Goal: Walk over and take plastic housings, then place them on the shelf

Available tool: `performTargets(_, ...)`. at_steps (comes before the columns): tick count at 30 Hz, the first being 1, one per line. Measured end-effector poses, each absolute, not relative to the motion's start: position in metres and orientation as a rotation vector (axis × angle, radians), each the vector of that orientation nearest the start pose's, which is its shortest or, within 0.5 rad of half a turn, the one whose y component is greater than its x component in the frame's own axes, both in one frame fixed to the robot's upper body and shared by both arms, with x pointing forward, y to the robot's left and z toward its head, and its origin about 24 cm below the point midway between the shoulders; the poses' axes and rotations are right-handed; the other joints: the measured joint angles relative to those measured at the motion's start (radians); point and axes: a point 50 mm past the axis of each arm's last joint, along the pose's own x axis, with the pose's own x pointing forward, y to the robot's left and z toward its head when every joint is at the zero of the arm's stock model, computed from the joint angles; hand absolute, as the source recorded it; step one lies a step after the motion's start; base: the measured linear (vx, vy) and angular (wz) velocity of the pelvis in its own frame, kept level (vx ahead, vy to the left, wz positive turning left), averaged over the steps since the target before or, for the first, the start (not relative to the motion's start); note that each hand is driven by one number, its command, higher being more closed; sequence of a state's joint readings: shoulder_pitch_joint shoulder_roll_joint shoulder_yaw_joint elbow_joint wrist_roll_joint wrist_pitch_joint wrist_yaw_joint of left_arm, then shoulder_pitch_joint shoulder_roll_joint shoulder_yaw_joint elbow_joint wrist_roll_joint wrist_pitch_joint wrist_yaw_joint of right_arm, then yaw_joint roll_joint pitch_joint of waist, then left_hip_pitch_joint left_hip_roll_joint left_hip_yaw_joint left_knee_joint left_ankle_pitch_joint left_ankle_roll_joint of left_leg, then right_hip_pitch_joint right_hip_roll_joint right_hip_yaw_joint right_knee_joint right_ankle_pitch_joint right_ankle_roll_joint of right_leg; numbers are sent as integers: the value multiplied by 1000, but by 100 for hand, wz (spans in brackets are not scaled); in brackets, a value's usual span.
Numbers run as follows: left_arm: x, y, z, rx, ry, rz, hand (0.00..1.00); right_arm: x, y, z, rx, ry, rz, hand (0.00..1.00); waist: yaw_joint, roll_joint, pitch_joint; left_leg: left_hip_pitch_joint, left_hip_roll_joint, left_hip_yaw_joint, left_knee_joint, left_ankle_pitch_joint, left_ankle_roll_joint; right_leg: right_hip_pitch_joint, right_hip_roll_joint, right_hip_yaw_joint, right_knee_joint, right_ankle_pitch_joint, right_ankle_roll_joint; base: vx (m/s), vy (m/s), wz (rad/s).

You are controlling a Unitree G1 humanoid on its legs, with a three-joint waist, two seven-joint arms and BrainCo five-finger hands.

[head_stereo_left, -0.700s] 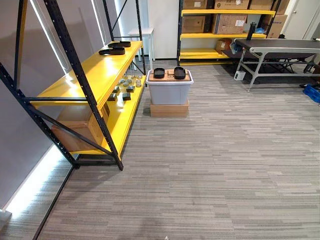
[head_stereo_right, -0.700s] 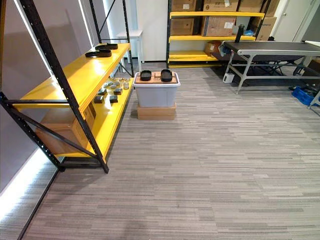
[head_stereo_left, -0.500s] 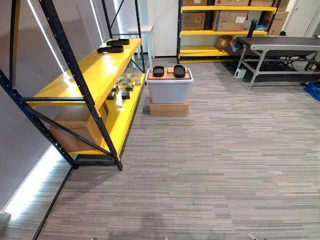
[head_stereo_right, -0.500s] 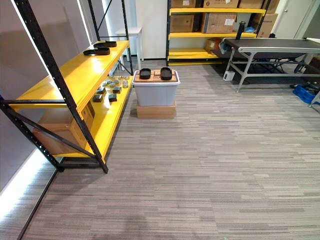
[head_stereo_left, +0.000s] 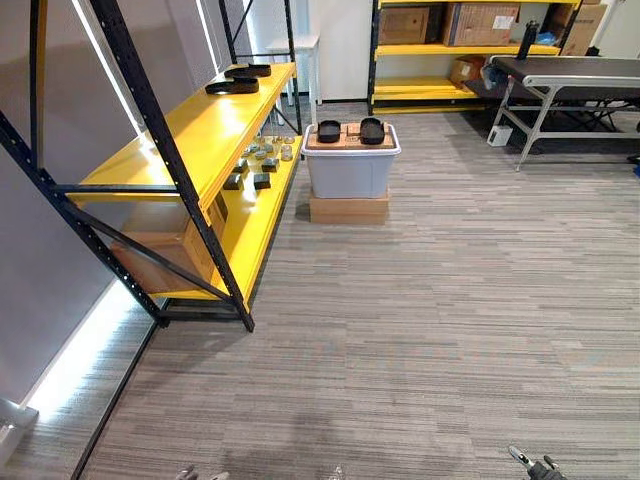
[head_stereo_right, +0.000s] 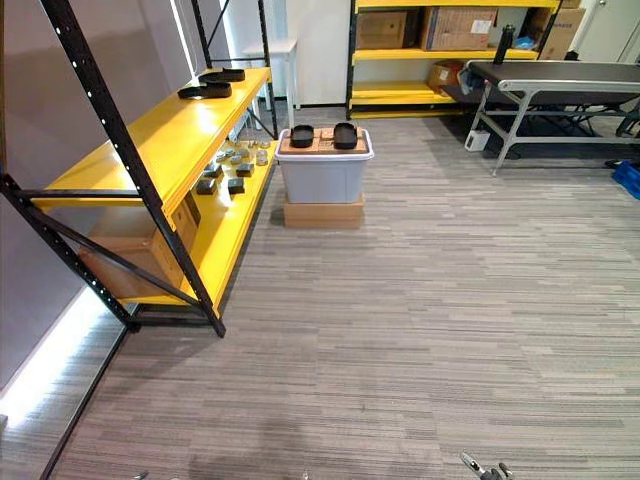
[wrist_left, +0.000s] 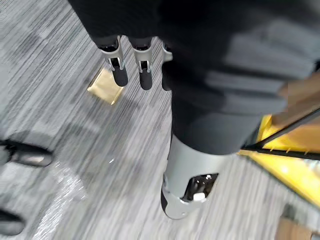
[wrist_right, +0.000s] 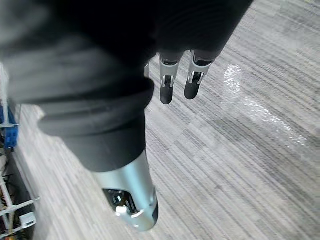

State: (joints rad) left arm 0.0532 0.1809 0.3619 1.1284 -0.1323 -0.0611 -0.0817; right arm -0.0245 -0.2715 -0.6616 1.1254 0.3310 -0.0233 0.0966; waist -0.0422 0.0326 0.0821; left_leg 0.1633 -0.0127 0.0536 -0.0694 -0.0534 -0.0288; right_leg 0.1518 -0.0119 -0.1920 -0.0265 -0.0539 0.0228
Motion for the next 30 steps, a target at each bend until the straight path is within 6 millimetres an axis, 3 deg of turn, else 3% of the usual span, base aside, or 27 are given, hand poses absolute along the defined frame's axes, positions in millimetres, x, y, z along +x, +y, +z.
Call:
performTargets(7,91,254,-151,-103,1030,396,0,110,-302,-130,327,852,-668,0,5,-5,5,2,2,11,-6,-1,-1,-3,1,3,1,0,0,-6,-10,-1)
performTargets(16,89,255,-150,-72,1017,387,0,107,-298,-132,316,867,-661,0,10,-13,17,-9,6,71,23,-27,-27,-23,0,47,15,-2,2,-28,-8,-15)
performTargets(18,93,253,-149,-63,1008,370,0,110,-297,-132,319,862,-660,0,12,-13,24,-66,9,87,98,-73,1,-60,-5,45,46,-20,9,-51,-2,-10)
performTargets(19,95,253,-149,-63,1005,368,0,111,-297,-132,322,859,-658,0,12,-13,32,-80,10,91,129,-91,11,-72,-9,42,68,-39,19,-30,15,-4)
performTargets(20,98,252,-148,-58,997,359,0,113,-296,-132,325,855,-658,0,11,-11,48,-106,16,115,200,-130,35,-109,-24,30,150,-97,50,-32,47,19)
performTargets(21,102,251,-147,-42,992,334,0,108,-295,-133,324,868,-666,0,7,-14,62,-118,22,140,262,-168,48,-143,-53,4,258,-170,123,-22,53,30)
performTargets(22,104,250,-147,-37,986,324,0,105,-295,-135,324,877,-669,0,7,-15,65,-120,22,140,280,-186,51,-160,-69,-8,323,-200,165,-4,78,17)
performTargets(24,103,254,-145,-10,991,316,0,108,-284,-138,314,897,-619,0,19,-13,81,-97,20,142,283,-225,73,-367,-144,-55,751,-182,103,86,109,-6)
performTargets(25,106,256,-144,5,985,308,0,109,-281,-139,314,904,-607,0,19,-9,94,-74,22,139,273,-229,79,-393,-157,-71,804,-191,102,189,116,0)
performTargets(27,110,262,-140,23,967,312,0,111,-272,-141,324,911,-585,0,18,-10,120,-14,30,140,223,-235,73,-458,-176,-124,812,-203,92,231,67,0)
performTargets(30,128,267,-133,39,920,310,0,121,-265,-141,317,906,-546,0,-5,-3,143,51,69,135,166,-253,34,-555,-127,-196,542,-162,58,447,-21,15)
